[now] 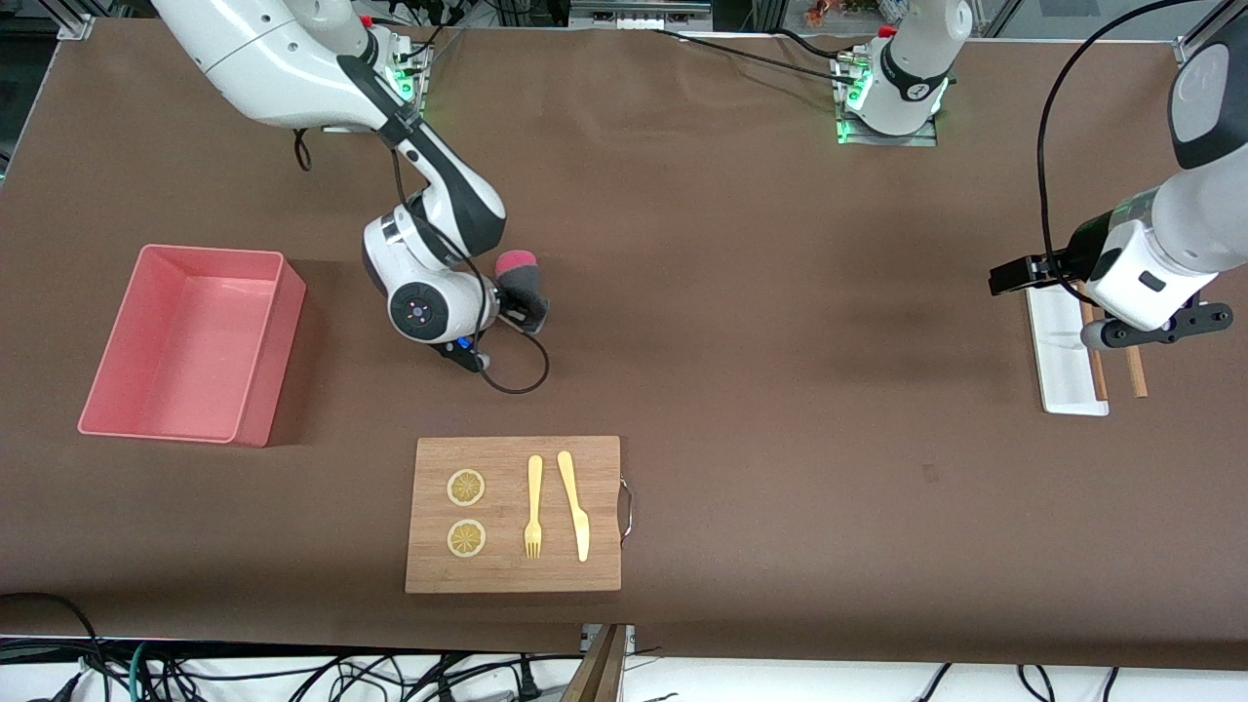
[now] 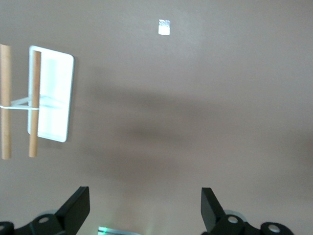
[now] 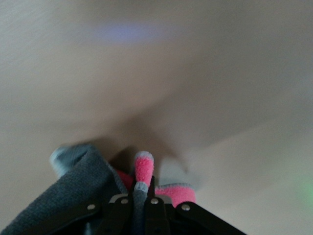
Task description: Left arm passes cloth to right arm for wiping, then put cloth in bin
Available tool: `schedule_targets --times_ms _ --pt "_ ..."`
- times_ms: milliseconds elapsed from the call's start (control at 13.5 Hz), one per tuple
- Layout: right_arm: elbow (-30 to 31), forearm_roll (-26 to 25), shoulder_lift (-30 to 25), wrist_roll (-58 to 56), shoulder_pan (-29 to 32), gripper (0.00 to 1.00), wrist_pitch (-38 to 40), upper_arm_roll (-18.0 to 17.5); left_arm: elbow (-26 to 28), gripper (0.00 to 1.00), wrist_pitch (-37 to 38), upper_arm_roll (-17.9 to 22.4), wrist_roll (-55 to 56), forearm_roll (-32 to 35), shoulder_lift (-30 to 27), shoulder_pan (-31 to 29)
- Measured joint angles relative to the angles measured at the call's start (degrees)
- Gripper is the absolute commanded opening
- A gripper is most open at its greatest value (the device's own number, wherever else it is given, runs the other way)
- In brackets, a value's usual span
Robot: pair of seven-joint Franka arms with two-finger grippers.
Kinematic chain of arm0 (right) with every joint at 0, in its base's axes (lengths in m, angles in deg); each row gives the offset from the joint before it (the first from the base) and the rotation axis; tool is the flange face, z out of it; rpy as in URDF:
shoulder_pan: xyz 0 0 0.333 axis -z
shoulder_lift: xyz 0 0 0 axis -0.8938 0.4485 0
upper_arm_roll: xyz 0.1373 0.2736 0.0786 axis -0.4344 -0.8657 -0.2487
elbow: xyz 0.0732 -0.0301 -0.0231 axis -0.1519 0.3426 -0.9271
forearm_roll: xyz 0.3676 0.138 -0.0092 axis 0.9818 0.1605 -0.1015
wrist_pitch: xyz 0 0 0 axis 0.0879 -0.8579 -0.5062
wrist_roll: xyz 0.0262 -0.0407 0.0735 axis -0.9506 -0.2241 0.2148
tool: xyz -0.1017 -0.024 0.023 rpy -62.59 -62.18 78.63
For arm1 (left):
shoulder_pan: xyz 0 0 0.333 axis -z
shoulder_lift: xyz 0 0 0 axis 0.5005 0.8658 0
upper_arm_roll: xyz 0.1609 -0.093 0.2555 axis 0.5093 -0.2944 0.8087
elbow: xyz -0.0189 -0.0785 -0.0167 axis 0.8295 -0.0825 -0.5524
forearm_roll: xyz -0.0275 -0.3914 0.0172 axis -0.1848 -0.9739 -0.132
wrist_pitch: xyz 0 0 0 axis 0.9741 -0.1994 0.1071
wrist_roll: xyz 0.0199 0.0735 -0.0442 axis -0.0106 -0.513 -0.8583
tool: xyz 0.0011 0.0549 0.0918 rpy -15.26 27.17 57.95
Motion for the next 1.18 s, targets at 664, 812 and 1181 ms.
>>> schedule_targets --times_ms 664,812,1181 --pt "0.8 0.0 -2.1 -35.7 1.5 0.00 0.3 18.2 5.9 1.00 -8.5 0.0 -3.7 0.5 -4.6 -2.0" --pt "0.0 0.0 -2.8 -38.5 1.5 0.00 0.3 19.4 5.0 1.00 -8.7 0.0 -4.1 0.5 -4.6 -2.2" --pt "-1.3 0.0 -3.7 -31.7 1.2 0.00 -0.6 16.5 3.9 1.00 -8.6 0.1 -4.4 0.5 -4.6 -3.4"
